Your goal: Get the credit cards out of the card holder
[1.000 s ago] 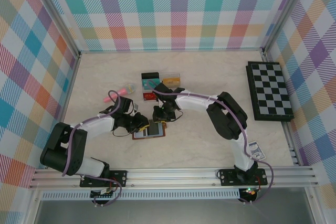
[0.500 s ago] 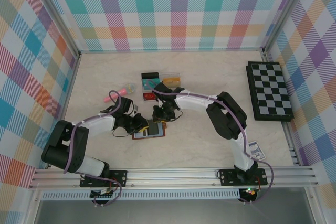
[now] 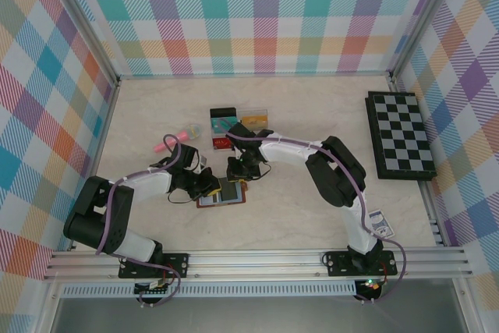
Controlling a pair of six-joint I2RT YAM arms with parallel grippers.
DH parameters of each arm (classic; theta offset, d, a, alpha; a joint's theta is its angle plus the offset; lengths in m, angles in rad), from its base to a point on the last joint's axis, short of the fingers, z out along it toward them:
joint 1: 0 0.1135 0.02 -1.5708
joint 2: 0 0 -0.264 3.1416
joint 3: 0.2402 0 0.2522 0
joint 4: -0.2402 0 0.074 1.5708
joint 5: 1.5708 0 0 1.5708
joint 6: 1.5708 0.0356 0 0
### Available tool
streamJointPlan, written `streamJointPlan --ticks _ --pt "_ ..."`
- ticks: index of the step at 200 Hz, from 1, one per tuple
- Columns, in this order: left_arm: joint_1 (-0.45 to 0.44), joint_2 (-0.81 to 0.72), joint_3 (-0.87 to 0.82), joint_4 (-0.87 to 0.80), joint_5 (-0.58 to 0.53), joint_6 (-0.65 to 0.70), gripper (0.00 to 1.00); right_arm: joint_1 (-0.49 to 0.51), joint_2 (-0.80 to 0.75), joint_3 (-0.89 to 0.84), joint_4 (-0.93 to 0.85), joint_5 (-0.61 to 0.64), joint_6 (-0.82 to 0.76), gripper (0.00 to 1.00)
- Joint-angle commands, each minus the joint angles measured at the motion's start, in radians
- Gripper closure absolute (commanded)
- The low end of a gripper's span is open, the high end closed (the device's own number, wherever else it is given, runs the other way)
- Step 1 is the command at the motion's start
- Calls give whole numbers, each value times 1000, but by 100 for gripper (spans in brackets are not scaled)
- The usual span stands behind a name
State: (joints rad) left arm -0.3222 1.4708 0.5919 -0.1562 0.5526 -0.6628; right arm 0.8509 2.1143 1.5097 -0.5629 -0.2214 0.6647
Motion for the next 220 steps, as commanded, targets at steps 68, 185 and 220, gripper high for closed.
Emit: streamJointPlan --ticks 68,185,220 --pt "43 -113 3 -113 -73 60 100 4 47 1 -39 15 -18 76" --pt "63 -120 -23 -133 -68 61 100 15 -33 69 -64 -25 -52 76" --pt "64 -110 -30 -131 -66 61 100 38 10 79 -54 -61 -45 80"
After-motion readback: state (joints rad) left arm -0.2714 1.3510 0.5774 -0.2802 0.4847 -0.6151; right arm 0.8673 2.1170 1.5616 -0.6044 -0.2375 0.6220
